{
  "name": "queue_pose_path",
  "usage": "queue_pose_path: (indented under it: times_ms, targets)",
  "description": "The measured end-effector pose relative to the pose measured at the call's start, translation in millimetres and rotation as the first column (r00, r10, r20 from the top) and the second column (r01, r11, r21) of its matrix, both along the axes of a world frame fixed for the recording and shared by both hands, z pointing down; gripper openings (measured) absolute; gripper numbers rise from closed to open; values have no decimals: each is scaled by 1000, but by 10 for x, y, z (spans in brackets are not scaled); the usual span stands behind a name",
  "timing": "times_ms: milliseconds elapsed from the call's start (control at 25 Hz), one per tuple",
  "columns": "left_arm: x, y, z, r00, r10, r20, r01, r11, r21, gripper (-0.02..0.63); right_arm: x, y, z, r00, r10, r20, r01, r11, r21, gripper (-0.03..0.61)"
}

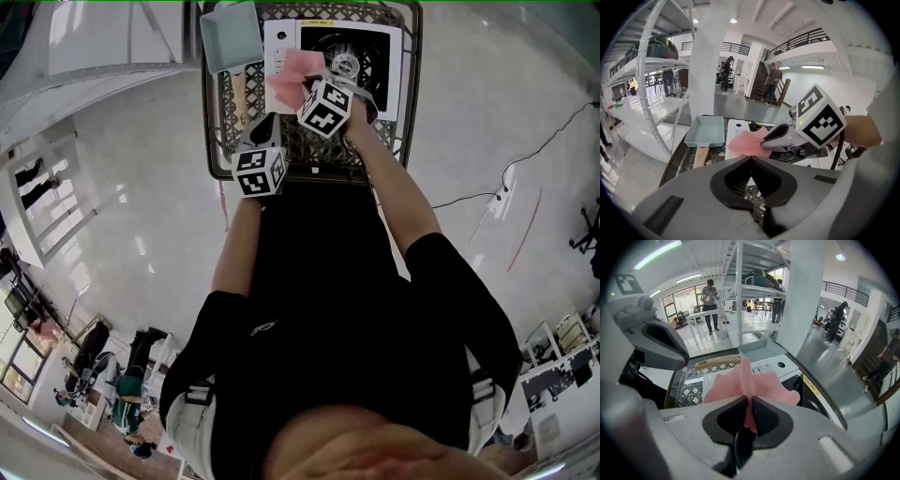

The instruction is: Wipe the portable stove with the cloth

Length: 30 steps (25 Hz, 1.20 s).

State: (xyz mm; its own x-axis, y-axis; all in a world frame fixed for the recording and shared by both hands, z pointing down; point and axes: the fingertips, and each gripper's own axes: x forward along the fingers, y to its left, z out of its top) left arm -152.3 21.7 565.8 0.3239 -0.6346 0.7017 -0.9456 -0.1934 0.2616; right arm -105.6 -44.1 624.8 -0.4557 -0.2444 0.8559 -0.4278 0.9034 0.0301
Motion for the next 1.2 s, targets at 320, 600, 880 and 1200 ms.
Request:
queue_pose_path:
  times_ms: [320,600,880,1200]
  targets:
    - [176,-78,30,998,61,-6,-61,998,0,0,208,14,-5,999,50,4,-50,999,7,35]
    - [331,-100,22,994,111,-12,-111,994,3,0,385,40,-63,995,98,8,-98,995,26,35]
    - [465,-113,22,988,153,-18,-153,988,6,-1,626,58,-79,991,135,-22,-134,990,42,32]
    - [590,-124,21,980,196,-21,-196,981,3,-2,874,140,-91,986,155,-62,-152,987,53,32]
